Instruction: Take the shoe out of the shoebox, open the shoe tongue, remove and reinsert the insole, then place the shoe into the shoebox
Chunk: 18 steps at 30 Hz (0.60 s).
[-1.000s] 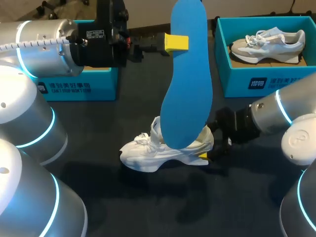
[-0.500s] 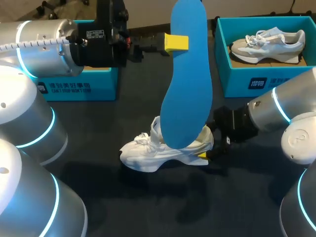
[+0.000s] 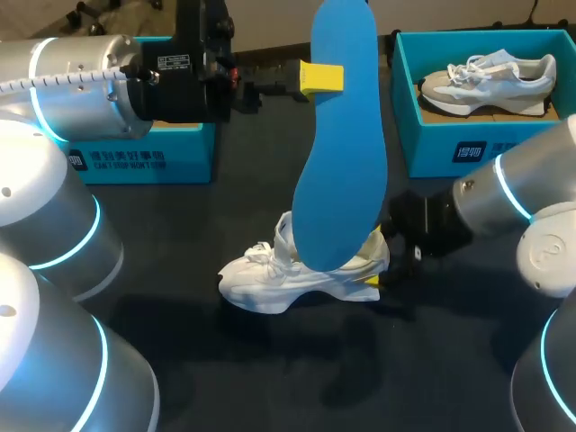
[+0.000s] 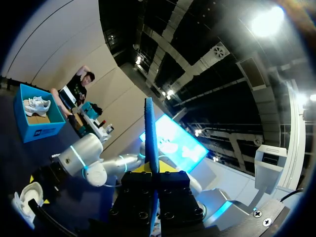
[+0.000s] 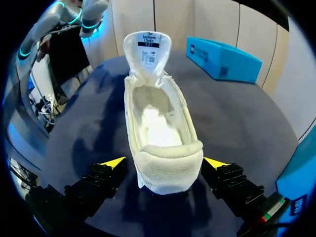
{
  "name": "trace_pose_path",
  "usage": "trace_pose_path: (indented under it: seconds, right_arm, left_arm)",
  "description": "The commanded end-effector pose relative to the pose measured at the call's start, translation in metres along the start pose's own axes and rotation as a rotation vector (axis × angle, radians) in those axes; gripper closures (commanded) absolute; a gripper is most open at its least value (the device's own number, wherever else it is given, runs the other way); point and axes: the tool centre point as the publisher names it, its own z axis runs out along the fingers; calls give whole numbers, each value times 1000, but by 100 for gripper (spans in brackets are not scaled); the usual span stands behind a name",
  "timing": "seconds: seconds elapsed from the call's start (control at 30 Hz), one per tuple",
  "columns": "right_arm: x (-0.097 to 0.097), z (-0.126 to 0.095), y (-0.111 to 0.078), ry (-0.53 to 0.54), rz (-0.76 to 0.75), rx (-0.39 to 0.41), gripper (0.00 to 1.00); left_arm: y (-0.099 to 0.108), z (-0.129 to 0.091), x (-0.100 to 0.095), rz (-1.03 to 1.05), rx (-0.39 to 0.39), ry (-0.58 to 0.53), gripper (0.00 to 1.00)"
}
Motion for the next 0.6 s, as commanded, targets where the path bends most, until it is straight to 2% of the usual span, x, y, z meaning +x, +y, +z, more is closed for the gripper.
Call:
trace_pose_path:
  seconds: [0.03, 0.2, 0.3, 0.53, 0.6]
  right_arm:
    - [0, -13, 13, 10, 4, 110, 0]
    - [4, -24, 18, 6, 29, 156, 0]
    - [6, -29, 21, -6, 48, 218, 0]
    - [8, -37, 31, -43, 82, 310, 0]
    - [9, -38, 34, -44, 90, 364, 0]
  left_arm:
    - [1, 0, -1, 0, -2, -1, 100]
    - [1, 0, -1, 0, -2, -1, 100]
    - [1, 0, -1, 0, -2, -1, 100]
    - [1, 0, -1, 0, -2, -1, 100]
    - [1, 0, -1, 0, -2, -1, 100]
